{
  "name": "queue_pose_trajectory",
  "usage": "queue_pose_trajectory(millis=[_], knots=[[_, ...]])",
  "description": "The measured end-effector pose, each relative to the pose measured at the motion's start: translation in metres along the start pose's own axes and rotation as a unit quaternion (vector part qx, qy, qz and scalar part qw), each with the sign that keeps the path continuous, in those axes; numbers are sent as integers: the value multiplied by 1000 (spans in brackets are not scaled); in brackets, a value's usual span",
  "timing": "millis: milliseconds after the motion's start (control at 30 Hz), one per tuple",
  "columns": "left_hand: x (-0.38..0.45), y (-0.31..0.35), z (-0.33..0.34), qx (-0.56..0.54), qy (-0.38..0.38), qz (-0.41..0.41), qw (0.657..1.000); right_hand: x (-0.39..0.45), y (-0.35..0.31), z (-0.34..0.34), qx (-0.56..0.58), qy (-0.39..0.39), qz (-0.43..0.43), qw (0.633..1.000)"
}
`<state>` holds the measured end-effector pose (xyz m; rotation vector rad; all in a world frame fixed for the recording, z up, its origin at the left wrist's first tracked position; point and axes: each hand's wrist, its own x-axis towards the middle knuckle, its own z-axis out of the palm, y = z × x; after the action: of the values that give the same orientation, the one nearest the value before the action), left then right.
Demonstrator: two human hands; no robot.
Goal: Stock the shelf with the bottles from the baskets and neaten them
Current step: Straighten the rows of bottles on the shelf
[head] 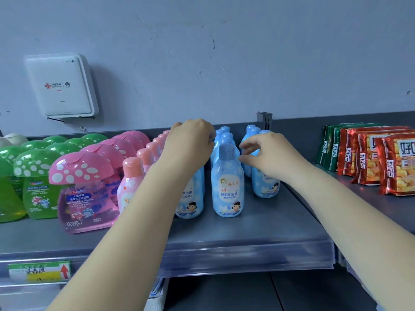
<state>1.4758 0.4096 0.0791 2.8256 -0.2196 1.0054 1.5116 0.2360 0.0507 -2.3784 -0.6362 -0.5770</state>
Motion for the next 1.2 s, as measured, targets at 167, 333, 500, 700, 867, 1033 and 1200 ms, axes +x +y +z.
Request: queue_pose_trajectory(millis=[167, 333, 500, 700, 867, 1033, 1200], knots=[[25, -2, -2, -31, -158, -8, 987, 18, -3, 1, -31, -64, 31, 997], [33, 1, 2, -26, -208, -15, 978, 25, -4, 6, -65, -99, 47, 992], [29, 9, -2, 7, -230, -34, 972, 26, -7, 7, -81, -114, 50, 989], [31, 6, 0, 5, -229, -55, 972, 26, -10, 7, -66, -112, 54, 990], [32, 5, 1, 4, -230, -52, 972, 27, -10, 6, -61, -113, 55, 990], [32, 2, 1, -10, -227, -46, 973, 25, -10, 8, -65, -113, 56, 990], [34, 2, 2, -19, -232, -44, 971, 26, -11, 10, -85, -118, 52, 988]])
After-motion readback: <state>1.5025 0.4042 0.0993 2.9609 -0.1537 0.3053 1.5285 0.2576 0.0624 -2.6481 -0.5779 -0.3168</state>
